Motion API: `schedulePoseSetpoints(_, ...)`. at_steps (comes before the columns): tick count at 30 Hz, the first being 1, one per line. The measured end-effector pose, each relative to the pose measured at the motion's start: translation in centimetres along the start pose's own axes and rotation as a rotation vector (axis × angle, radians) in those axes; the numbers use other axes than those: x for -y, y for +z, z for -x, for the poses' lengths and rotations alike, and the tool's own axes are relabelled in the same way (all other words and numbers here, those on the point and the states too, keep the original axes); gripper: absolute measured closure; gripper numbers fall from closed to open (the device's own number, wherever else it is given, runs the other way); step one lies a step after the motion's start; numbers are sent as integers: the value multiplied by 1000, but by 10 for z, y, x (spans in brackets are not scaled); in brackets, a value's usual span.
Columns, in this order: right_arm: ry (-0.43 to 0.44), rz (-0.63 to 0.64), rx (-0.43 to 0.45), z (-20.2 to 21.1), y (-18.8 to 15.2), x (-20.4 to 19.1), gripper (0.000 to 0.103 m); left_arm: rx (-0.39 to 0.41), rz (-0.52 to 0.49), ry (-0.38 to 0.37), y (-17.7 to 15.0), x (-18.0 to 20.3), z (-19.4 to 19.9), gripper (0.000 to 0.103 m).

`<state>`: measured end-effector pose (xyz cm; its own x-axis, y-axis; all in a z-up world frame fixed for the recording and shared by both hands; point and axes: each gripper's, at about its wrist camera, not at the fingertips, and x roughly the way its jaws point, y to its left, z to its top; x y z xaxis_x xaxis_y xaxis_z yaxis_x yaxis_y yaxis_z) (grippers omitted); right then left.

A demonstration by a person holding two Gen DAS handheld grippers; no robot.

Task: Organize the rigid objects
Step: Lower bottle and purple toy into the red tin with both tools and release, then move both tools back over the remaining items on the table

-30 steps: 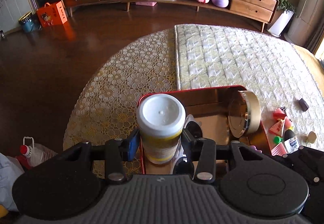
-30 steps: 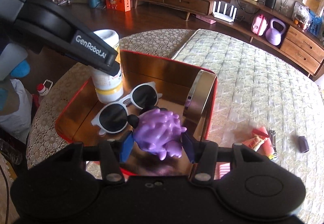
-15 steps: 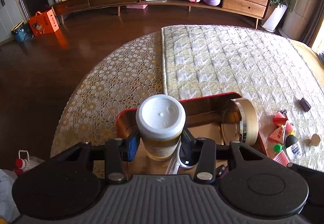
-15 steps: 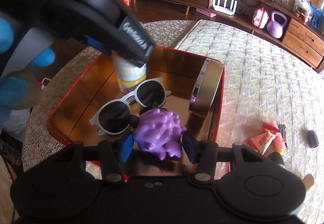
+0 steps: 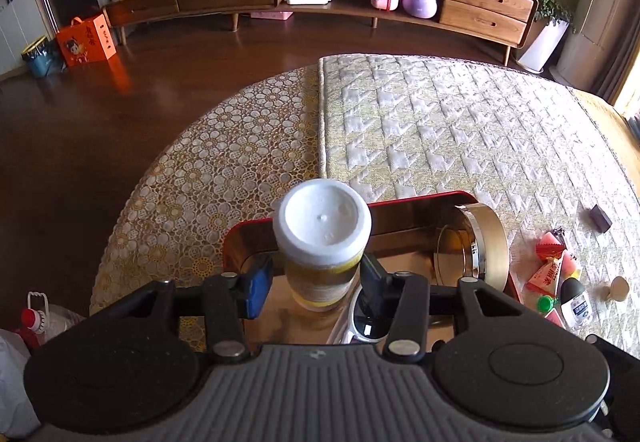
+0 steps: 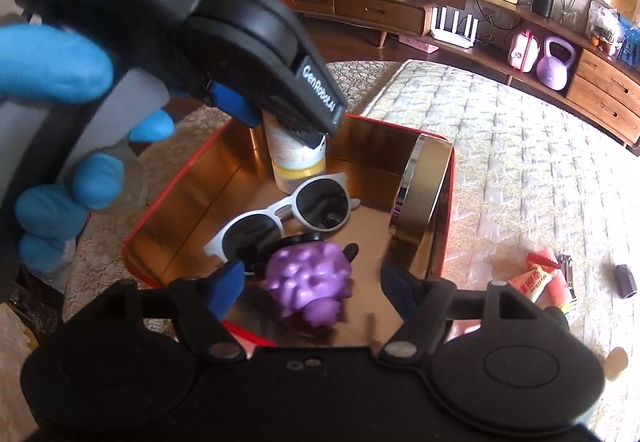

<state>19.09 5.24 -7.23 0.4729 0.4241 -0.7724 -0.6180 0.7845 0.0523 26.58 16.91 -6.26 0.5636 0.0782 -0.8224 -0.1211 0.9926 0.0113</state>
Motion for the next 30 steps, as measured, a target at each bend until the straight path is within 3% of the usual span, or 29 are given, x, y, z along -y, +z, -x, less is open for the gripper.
schedulePoseSetpoints(3, 11, -9, 12, 8, 0, 2, 27, 14, -3, 10, -4, -3, 7, 41)
schedulePoseSetpoints(11, 32, -52, 52, 39, -7, 11, 22, 45, 2, 8, -11, -9, 35, 37)
schedulePoseSetpoints(20, 14, -94, 80, 73, -17, 31, 17, 68, -29, -17, -27, 10, 67, 37)
schedulePoseSetpoints(24, 6, -128, 98, 91, -27, 45, 8, 84, -52, -35, -33, 24, 81, 37)
schedulePoseSetpoints(27, -12, -152, 111, 103, -35, 55, 2, 100, -67, -44, -38, 35, 91, 30)
schedulePoseSetpoints(30, -24, -189, 115, 112, -44, 67, 0, 113, -84, -52, -41, 48, 98, 30)
